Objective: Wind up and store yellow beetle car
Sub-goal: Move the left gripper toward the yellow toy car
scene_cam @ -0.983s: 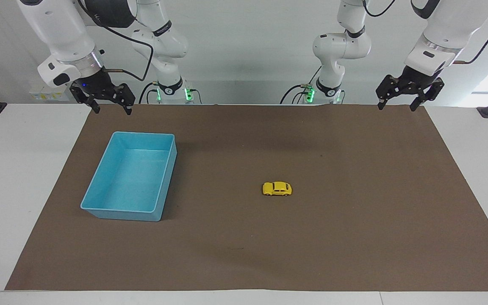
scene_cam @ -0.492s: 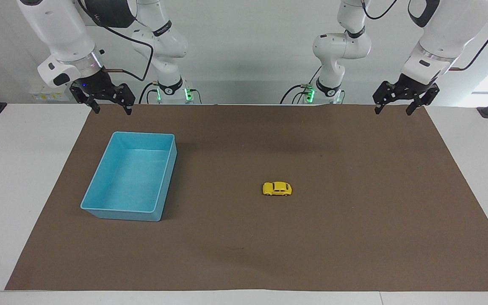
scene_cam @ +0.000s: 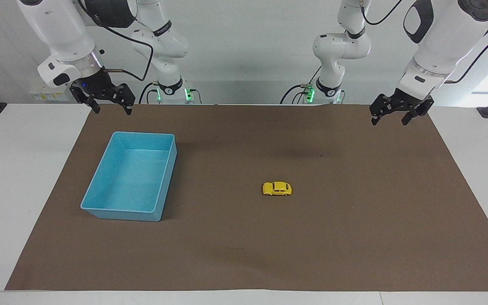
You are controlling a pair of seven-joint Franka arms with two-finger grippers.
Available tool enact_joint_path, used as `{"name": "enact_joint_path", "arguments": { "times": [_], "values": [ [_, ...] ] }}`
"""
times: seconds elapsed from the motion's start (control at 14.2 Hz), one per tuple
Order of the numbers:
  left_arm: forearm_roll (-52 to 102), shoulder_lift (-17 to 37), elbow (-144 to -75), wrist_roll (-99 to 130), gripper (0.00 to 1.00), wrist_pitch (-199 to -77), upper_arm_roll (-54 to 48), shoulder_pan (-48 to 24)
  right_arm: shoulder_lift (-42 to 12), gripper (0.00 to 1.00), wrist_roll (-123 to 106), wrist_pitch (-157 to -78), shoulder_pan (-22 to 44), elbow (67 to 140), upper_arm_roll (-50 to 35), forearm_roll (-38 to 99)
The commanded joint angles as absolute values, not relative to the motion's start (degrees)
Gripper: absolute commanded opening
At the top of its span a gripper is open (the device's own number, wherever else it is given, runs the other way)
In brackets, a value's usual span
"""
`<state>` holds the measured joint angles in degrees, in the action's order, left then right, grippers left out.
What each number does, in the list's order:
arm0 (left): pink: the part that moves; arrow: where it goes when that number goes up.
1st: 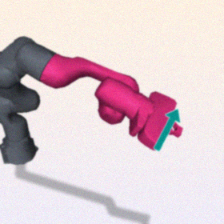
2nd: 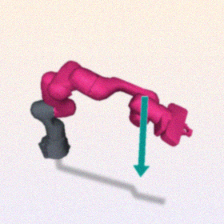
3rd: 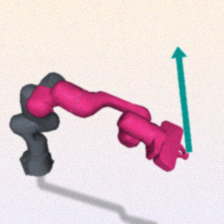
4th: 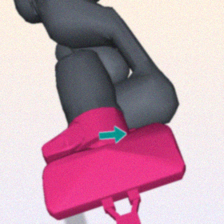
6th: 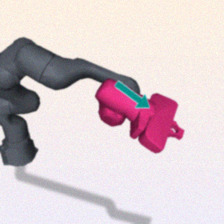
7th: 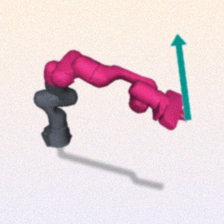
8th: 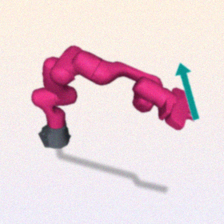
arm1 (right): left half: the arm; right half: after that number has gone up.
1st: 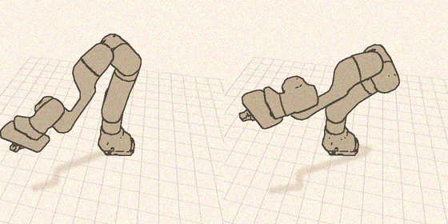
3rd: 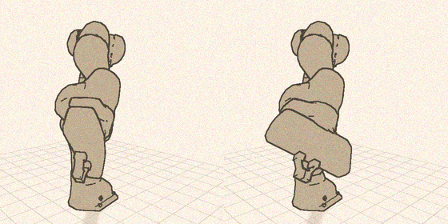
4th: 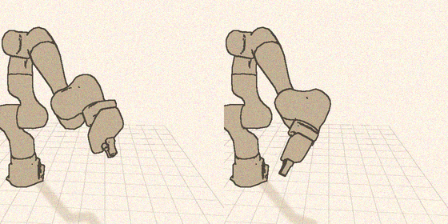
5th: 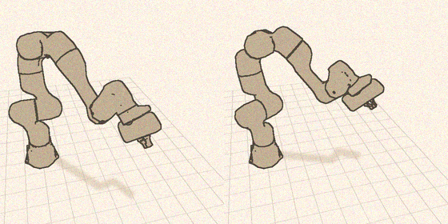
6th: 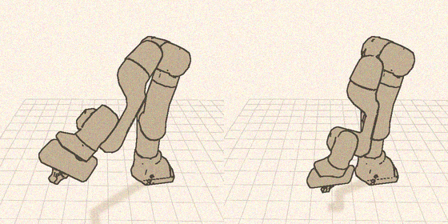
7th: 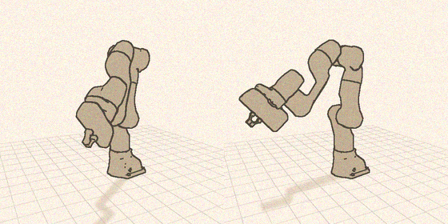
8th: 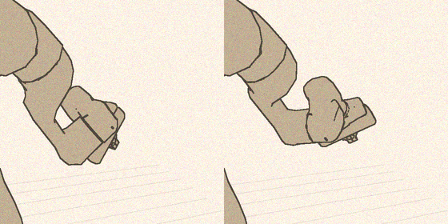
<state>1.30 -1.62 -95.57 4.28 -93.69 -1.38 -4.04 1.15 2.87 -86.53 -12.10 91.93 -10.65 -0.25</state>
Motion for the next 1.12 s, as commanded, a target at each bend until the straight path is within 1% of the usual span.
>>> {"name": "enact_joint_path", "arguments": {
  "times": [0.0,0.28,1.05],
  "values": [
    [1.8,-2.0,-97.6,10.0,1.00,-97.2,-1.3,-4.8,0.5,1.00,2.2,-85.6,-12.5,90.8,-10.9,-0.1],
    [1.9,-1.9,-99.0,17.3,1.00,-98.1,-1.3,-5.1,0.5,1.00,2.2,-85.6,-12.5,90.8,-10.9,-0.1],
    [3.9,-2.1,-102.5,51.5,1.00,-100.2,-1.4,-6.0,0.5,1.00,2.2,-85.6,-12.5,90.8,-10.9,-0.1]
  ]
}}
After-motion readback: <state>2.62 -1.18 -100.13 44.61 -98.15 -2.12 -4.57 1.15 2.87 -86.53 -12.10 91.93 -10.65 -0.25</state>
